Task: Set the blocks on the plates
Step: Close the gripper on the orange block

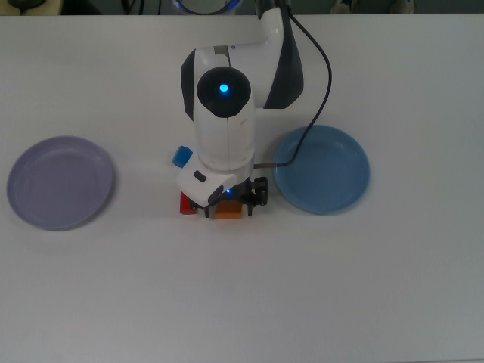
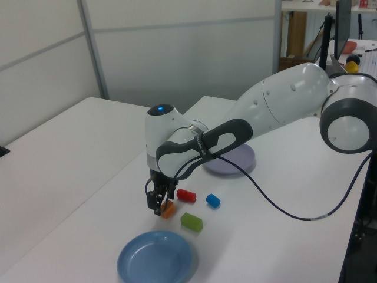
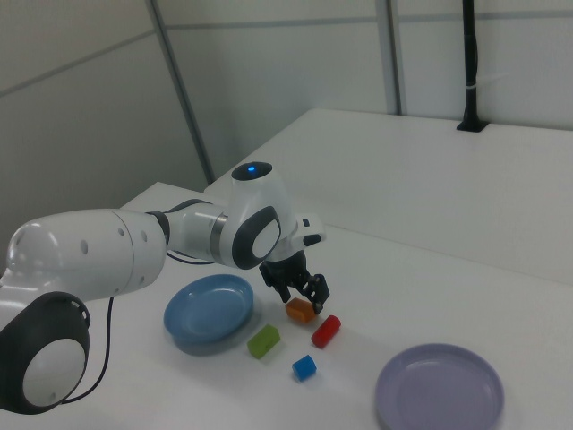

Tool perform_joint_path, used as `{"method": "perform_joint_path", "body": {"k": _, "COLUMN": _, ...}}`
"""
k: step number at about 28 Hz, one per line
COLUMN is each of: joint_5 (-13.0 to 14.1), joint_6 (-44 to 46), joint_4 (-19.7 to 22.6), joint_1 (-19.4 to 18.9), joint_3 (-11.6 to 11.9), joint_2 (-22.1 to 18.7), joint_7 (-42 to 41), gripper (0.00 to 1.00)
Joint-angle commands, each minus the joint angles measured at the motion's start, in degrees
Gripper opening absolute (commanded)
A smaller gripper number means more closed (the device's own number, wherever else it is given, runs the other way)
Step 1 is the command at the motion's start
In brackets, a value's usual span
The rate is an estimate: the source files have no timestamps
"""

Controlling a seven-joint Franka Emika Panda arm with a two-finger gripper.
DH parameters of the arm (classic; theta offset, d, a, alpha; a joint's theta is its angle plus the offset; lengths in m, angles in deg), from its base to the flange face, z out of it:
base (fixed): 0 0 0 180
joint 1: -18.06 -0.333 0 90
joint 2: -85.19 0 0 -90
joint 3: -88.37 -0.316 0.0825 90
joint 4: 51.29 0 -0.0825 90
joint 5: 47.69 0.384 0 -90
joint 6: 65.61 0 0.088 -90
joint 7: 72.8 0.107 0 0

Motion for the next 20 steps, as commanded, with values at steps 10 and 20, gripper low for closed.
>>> {"method": "perform_joint_path", "body": {"k": 10, "joint_5": -2.0, "joint_6": 0.7, "joint_4": 0.1, "joint_1": -0.5, "joint_3": 0.5, "joint_2": -1.1, "joint_7": 1.7, "gripper": 0.23}}
{"method": "perform_joint_path", "body": {"k": 20, "joint_5": -1.2, "joint_6": 10.0, "joint_4": 0.2, "joint_1": -0.3, "joint_3": 0.4, "joint_2": -5.8, "joint_7": 0.3, "gripper": 0.25}}
